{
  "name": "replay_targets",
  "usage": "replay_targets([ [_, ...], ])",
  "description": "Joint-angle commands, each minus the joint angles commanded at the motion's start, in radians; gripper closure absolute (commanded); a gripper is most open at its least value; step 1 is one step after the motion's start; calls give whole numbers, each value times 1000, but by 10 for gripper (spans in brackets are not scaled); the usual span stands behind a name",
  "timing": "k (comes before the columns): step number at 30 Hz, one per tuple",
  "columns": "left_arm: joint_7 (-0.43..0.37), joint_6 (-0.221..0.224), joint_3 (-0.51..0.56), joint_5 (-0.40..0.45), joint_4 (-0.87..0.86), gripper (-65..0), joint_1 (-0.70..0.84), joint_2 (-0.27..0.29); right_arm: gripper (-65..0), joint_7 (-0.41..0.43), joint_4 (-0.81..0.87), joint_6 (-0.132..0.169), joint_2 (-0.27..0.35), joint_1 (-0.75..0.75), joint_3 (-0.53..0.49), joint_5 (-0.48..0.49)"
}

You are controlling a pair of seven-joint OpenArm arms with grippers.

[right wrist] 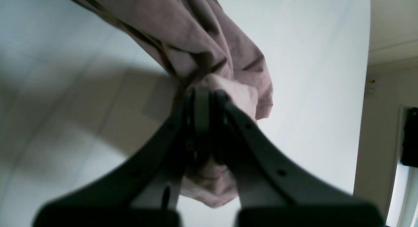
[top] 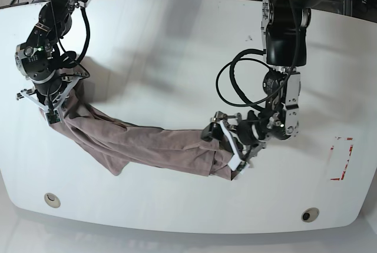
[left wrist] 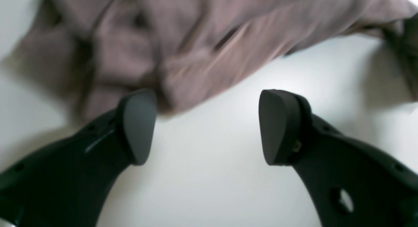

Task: Layout the t-shirt on the table in an organized manner, then fold the t-shirt properly
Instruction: 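Lower the shirt and bring the left gripper toward the right gripper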

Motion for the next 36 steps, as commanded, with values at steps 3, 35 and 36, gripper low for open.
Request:
replay_targets([
  [3, -49, 43, 34, -3, -38, -464, -2, 2, -3, 0, 0, 0, 0, 0, 0, 0],
  [35, -138, 210, 75, -2, -163, -504, -15, 2, -3, 0, 0, 0, 0, 0, 0, 0],
  [36, -140, 215, 75, -2, -163, -512, -15, 2, -3, 0, 0, 0, 0, 0, 0, 0],
])
